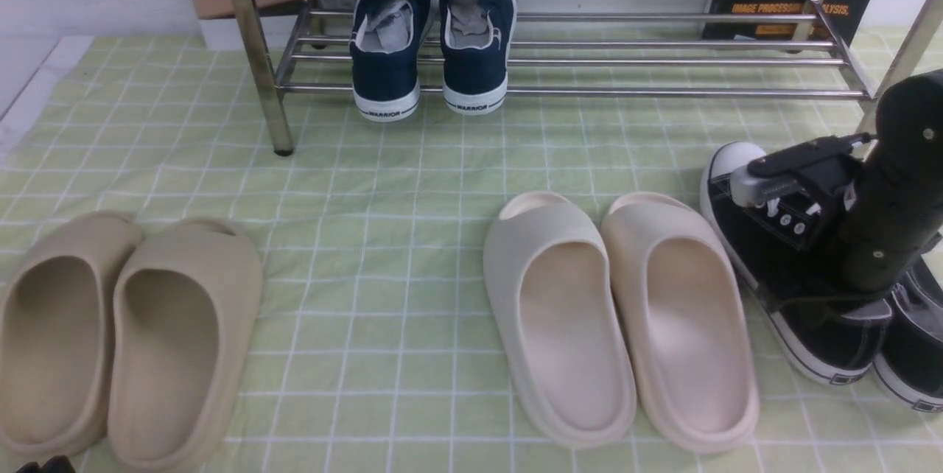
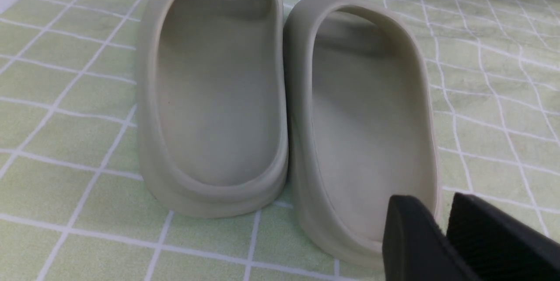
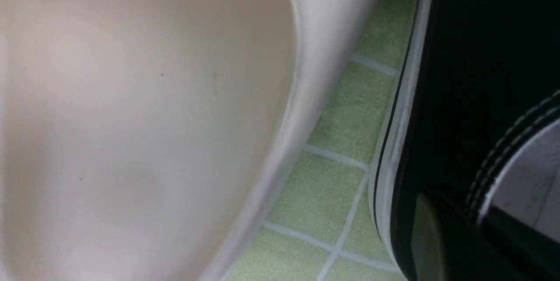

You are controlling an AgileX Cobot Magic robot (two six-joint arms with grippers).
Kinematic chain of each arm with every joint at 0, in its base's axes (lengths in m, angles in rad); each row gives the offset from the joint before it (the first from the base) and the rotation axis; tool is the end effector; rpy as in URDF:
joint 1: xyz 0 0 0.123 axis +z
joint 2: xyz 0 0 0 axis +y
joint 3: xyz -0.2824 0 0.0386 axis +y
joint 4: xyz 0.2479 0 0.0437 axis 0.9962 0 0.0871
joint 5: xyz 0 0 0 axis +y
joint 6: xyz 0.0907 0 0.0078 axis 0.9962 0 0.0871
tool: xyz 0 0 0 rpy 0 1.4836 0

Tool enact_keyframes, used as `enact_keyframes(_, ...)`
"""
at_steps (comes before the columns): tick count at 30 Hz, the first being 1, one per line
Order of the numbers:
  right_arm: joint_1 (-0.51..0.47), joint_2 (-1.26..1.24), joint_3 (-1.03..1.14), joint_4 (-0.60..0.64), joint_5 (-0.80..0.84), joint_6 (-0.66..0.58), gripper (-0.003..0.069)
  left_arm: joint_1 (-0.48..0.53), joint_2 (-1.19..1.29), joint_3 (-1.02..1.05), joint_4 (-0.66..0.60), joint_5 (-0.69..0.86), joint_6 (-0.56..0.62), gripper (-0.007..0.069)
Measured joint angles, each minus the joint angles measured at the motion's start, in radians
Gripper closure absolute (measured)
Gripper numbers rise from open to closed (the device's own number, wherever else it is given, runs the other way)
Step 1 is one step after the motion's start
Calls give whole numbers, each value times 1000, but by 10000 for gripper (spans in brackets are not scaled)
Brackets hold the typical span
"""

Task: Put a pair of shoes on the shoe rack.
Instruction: Use the right arm to grab the shoe closest to it, then use the right arm to put a shoe into the shoe rack

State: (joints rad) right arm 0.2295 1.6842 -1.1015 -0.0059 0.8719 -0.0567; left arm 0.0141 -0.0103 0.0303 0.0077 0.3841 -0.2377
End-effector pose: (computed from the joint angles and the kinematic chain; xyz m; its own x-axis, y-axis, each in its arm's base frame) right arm 0.3113 0.0723 0.2101 -0.9383 -0.2813 -0.2014 -0.2838 0.9587 -0.0166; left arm 0.0524 0.0010 0.1689 -0.2995 -0.2328 -0.9253 -0.0876 0.9724 -0.2163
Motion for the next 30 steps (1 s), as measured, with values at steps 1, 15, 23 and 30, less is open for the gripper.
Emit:
enact_keyframes(1, 0, -16, -2, -1, 11, -1, 648, 0, 0, 0, 0, 0, 0, 475)
enact_keyframes(15, 0, -128, -374, 34, 314, -107, 648, 0, 0, 0, 0, 0, 0, 464)
enact_keyframes(23, 0, 122, -608, 41, 317, -157, 648, 0, 0, 0, 0, 0, 0, 454)
enact_keyframes(30, 0, 327, -844, 27, 314, -185, 648, 0, 0, 0, 0, 0, 0, 452)
